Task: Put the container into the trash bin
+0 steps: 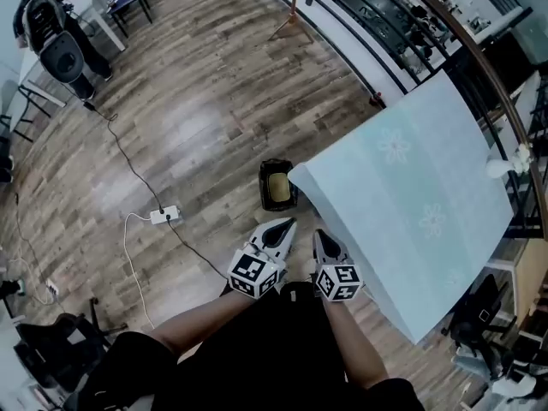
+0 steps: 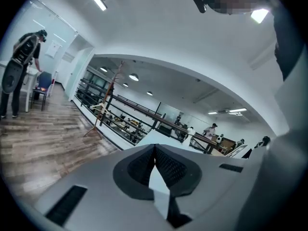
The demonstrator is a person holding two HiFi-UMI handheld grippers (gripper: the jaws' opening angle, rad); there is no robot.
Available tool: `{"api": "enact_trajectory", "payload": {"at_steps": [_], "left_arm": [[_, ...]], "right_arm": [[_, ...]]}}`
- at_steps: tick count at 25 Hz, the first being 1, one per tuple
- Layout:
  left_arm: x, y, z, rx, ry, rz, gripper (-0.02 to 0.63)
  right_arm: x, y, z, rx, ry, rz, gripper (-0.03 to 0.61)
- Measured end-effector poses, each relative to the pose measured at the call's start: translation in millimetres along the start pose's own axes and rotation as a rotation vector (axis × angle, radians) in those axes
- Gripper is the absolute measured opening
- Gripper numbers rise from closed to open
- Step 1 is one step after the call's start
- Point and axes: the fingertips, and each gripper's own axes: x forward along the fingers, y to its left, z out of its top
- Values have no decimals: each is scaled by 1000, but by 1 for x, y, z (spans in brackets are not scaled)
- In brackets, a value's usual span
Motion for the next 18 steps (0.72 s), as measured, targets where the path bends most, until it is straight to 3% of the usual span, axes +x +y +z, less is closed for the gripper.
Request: {"api": "enact_trajectory", "payload": {"at_steps": [10,18], "left_arm": [[49,-170,-33,112,39,-173,14],[67,-331,-68,140,79,-391,15]], "right_arm": [[-183,-100,24,37,-191,-254,39],[-348,-155,10,77,-356,-471,40]]}}
